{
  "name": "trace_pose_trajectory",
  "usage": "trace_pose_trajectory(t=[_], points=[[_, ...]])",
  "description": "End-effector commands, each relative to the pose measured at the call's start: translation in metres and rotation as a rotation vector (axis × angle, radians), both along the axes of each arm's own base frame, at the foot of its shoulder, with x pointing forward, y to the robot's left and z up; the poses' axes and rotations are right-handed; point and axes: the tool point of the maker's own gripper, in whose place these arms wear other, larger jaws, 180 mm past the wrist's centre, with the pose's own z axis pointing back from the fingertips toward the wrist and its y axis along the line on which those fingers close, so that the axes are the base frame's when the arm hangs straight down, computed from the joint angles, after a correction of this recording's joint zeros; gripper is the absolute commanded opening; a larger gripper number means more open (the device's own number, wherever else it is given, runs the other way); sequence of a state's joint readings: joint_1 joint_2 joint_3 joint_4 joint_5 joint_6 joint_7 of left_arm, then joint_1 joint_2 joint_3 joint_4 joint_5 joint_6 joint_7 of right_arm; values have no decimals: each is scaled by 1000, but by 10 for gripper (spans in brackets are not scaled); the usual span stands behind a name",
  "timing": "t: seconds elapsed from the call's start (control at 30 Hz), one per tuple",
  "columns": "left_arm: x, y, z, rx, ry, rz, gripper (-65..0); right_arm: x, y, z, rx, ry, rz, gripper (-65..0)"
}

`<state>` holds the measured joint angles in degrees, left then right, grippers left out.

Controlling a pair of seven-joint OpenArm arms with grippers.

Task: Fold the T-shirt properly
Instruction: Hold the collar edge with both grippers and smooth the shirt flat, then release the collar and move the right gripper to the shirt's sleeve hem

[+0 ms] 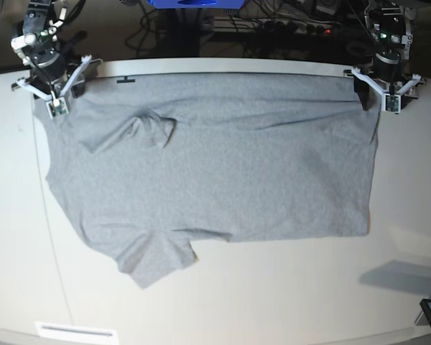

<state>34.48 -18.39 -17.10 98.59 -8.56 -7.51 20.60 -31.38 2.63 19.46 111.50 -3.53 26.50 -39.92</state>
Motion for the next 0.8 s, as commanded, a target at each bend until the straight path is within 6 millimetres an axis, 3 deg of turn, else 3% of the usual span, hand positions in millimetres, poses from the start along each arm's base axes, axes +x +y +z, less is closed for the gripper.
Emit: trace_pose_trajectory(t=[0.0,0.13,0.37,0.53,0.77], points=[[9,1,17,29,-50,-20,-240,6,-3,12,-22,-40,8,-432],[19,-7,33,36,-92,-44,-240,12,-4,17,-29,-60,13,-432],[23,-13,42,35,-117,-56,-240,28,-3,28,-31,-109,16,-432],[25,-5,49,41,-145,-25,-240,66,-8,51,-55,-211,35,-432],[51,0,71,40,-246,8,-240,115,-14,87,-77,-330,26,-434]])
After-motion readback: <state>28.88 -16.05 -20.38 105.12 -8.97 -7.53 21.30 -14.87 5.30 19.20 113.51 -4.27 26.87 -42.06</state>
